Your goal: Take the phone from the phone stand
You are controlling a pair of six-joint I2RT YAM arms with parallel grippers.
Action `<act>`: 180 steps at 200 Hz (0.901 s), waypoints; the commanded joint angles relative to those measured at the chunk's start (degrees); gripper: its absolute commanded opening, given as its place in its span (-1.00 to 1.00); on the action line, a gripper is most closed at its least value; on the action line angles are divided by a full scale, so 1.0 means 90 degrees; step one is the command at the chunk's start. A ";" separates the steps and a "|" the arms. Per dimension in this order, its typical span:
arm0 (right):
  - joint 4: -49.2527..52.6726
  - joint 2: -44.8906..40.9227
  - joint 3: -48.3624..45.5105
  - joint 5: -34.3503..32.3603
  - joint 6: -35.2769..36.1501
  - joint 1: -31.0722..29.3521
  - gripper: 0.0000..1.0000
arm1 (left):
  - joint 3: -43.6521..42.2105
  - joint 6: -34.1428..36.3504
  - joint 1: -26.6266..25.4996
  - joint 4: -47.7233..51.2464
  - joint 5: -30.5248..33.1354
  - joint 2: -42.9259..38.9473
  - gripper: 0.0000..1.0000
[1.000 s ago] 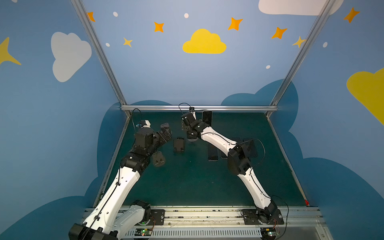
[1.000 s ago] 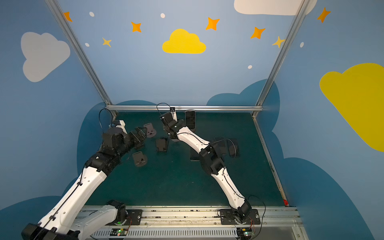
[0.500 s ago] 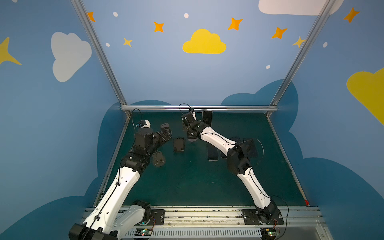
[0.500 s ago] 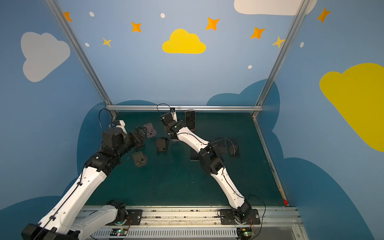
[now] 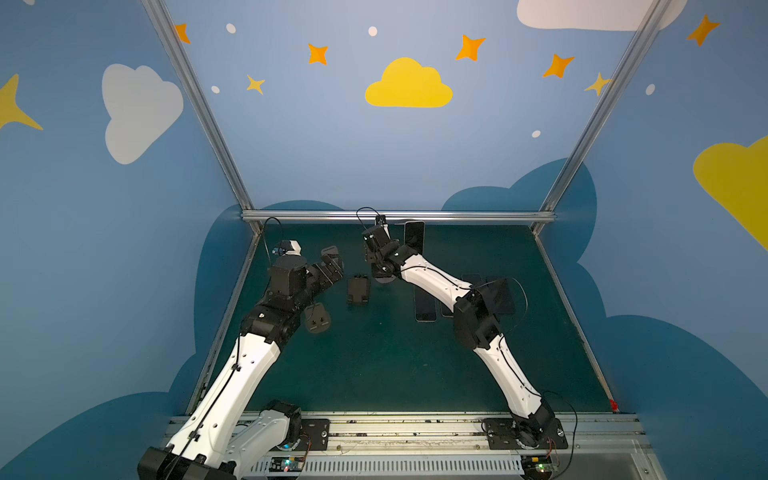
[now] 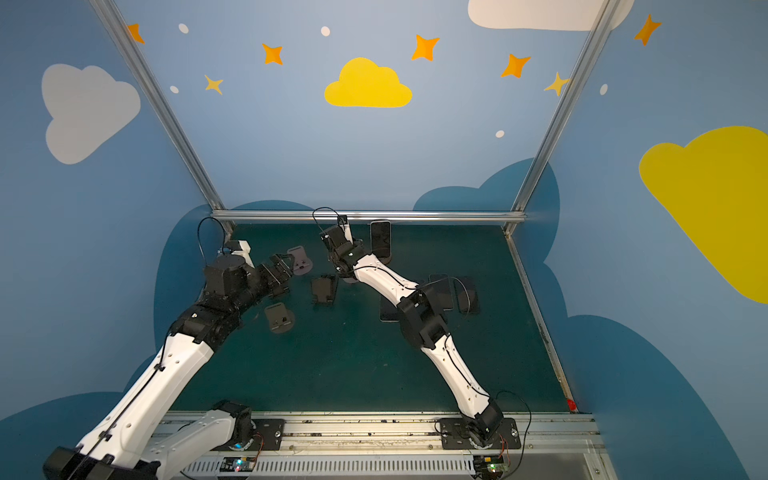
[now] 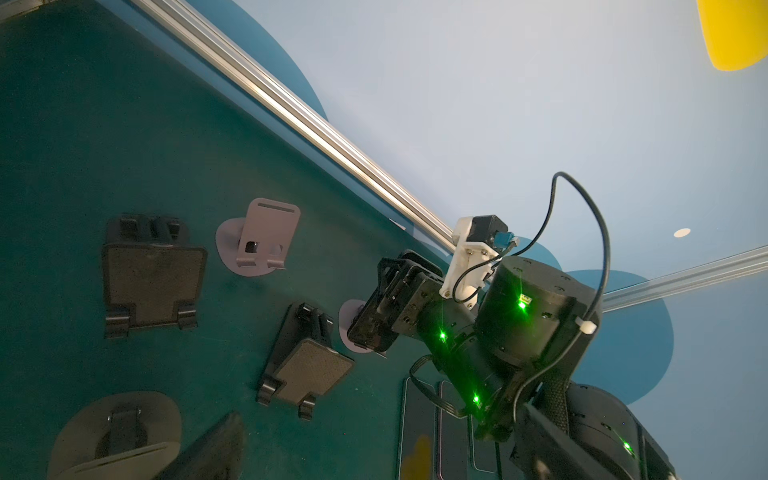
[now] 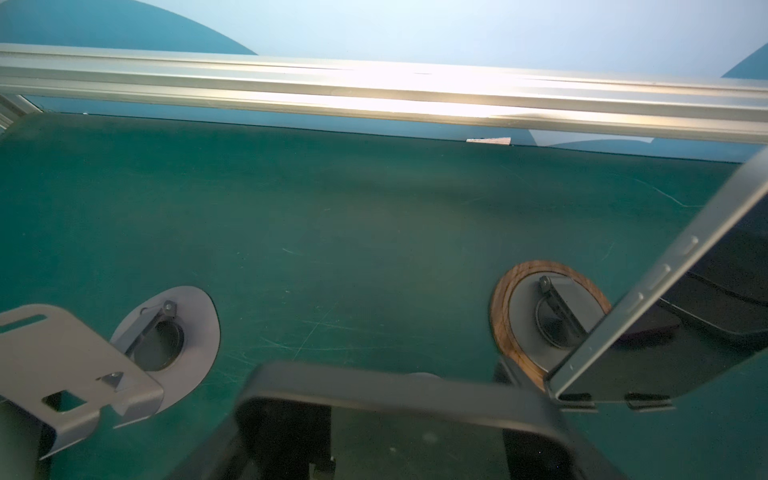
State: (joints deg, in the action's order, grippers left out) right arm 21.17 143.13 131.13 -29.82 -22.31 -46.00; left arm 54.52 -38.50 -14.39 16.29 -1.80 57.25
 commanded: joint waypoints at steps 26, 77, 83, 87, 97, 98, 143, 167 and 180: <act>-0.0591 -0.0521 -0.0768 -0.0097 0.0266 -0.0040 0.36 | -0.0052 -0.0065 0.0037 -0.0121 -0.0106 0.0032 0.99; -0.0739 -0.0765 -0.0974 -0.0008 0.0418 -0.0065 0.32 | -0.0051 -0.0039 0.0056 -0.0150 -0.0151 0.0054 0.99; -0.0754 -0.0793 -0.0998 0.0020 0.0408 -0.0070 0.32 | -0.0051 -0.0053 0.0073 -0.0150 -0.0161 0.0064 0.99; -0.0772 -0.0812 -0.1020 0.0038 0.0407 -0.0074 0.31 | -0.0050 -0.0058 0.0084 -0.0148 -0.0170 0.0065 0.99; -0.0818 -0.0861 -0.1059 0.0004 0.0465 -0.0099 0.31 | -0.0052 -0.0077 0.0101 -0.0156 -0.0199 0.0073 0.99; -0.0828 -0.0868 -0.1062 -0.0001 0.0476 -0.0101 0.30 | -0.0052 -0.0078 0.0098 -0.0163 -0.0205 0.0074 0.99; -0.1094 -0.1163 -0.1383 -0.0105 0.0774 -0.0220 0.30 | -0.0052 -0.0095 0.0105 -0.0184 -0.0295 0.0103 0.99; -0.1253 -0.1311 -0.1598 -0.0125 0.0782 -0.0241 0.29 | -0.0052 -0.0096 0.0114 -0.0200 -0.0307 0.0083 0.99; -0.1261 -0.1352 -0.1621 -0.0076 0.0784 -0.0241 0.29 | -0.0062 -0.0097 0.0115 -0.0207 -0.0307 0.0092 0.99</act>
State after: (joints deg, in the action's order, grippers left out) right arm 12.69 135.00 117.03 -29.93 -16.05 -47.81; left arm 54.50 -39.31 -13.61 15.57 -4.10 58.08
